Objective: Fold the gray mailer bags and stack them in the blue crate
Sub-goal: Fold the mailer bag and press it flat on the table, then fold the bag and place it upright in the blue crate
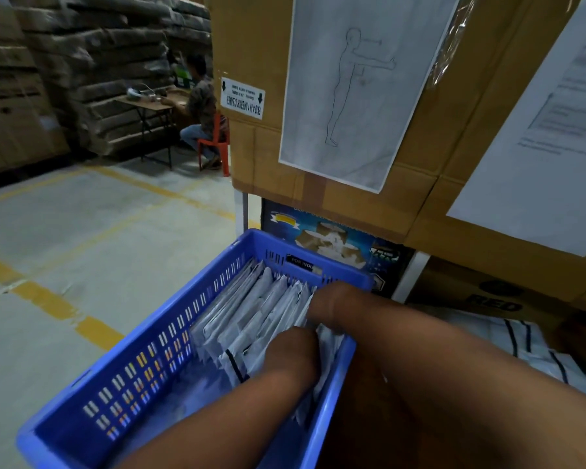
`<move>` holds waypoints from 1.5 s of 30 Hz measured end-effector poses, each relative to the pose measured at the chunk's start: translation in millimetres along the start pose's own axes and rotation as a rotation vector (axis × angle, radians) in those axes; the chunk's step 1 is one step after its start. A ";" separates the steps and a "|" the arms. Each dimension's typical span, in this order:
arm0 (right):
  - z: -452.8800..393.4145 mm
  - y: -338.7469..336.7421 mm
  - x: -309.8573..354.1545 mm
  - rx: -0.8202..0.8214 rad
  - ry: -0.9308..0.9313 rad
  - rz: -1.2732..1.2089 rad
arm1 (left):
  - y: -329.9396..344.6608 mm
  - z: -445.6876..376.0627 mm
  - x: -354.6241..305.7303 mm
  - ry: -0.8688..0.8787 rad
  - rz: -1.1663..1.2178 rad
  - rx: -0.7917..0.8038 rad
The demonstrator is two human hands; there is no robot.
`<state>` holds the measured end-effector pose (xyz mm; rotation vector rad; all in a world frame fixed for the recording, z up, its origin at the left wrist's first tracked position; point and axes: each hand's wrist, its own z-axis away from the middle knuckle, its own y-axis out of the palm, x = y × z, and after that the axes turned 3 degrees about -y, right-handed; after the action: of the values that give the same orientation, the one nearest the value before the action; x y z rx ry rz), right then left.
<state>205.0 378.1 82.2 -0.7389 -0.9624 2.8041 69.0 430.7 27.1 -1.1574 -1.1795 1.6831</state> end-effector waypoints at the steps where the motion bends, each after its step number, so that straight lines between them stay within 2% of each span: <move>1: 1.2 -0.9 -2.8 -0.022 -0.009 0.008 | -1.5 -0.5 0.5 0.014 0.011 -0.024; 4: 3.8 5.0 -12.7 -0.104 -0.014 0.098 | 0.3 -0.7 3.9 0.024 0.046 -0.077; 6: -3.7 9.7 -11.2 -0.098 0.019 0.099 | 2.9 -1.4 5.3 0.037 0.029 -0.061; 12: -29.8 14.9 4.4 -0.014 0.083 -0.069 | 9.5 -4.8 7.5 0.034 0.051 -0.015; 16: -17.8 11.4 -8.3 0.009 0.052 -0.214 | 3.8 -0.8 5.2 0.065 0.122 -0.109; 19: -4.9 10.4 -21.5 0.009 0.017 -0.292 | 4.8 1.4 4.2 0.078 0.102 -0.054; 22: 17.8 9.0 -28.2 -0.075 0.011 -0.395 | 5.5 -1.2 5.1 0.053 0.049 -0.011; 27: 59.8 29.1 -29.7 -0.372 0.017 -0.608 | -15.1 0.2 -7.1 0.042 0.102 -0.027; 30: 101.7 55.9 -33.1 -0.565 0.060 -0.806 | -35.0 4.0 -23.7 0.073 0.149 -0.120; 33: 141.1 98.7 -30.5 -0.710 0.138 -0.923 | -62.3 19.6 -53.1 0.184 0.139 -0.206; 37: 196.5 174.7 -16.8 -0.684 0.272 -1.040 | -72.8 51.0 -112.3 0.386 0.061 -0.285; 41: 229.0 252.1 10.3 -0.608 0.435 -1.134 | -31.7 71.2 -163.4 0.467 -0.012 -0.117; 45: 227.2 312.3 43.5 -0.498 0.463 -1.167 | 26.9 72.1 -187.0 0.331 0.012 0.063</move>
<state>82.7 12.5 33.0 -0.5343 -1.3743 1.3499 53.7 231.6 58.9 -1.3445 -0.9085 1.4564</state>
